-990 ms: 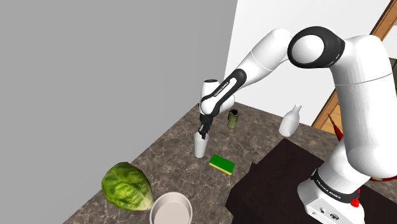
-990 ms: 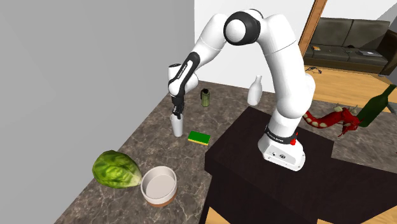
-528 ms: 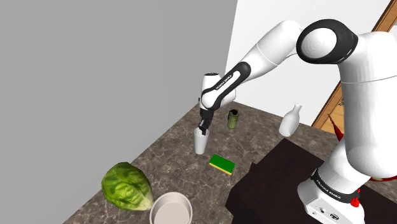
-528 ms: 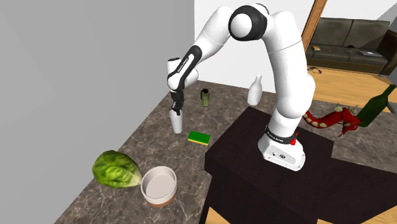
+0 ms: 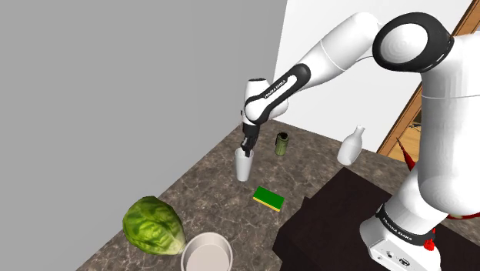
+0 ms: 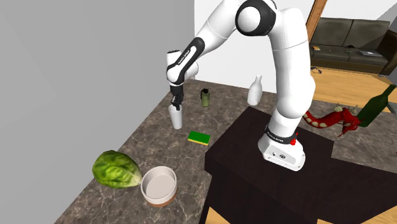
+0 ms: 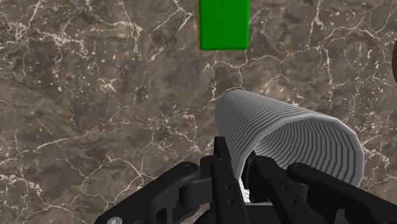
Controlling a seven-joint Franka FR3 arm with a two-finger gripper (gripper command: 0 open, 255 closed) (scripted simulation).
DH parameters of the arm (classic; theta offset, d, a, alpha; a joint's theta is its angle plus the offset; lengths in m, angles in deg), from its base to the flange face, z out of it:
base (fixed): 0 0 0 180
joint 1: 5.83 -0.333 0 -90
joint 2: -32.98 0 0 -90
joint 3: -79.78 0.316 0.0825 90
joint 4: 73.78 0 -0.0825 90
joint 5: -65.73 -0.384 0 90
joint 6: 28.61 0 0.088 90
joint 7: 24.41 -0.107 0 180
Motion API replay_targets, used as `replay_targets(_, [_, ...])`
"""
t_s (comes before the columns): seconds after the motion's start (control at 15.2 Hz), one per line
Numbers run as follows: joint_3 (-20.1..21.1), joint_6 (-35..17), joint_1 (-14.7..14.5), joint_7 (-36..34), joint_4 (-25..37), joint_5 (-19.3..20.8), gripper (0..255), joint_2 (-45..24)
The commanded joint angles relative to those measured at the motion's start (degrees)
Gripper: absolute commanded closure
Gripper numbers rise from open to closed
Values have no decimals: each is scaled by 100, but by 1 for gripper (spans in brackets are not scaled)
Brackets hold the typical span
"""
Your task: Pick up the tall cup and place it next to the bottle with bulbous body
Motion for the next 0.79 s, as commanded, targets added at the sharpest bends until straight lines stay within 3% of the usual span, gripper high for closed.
replay_targets(0.0, [2, 141, 7, -5, 9, -3, 255, 130])
replay_targets(0.73, [16, 821, 27, -46, 79, -16, 255, 742])
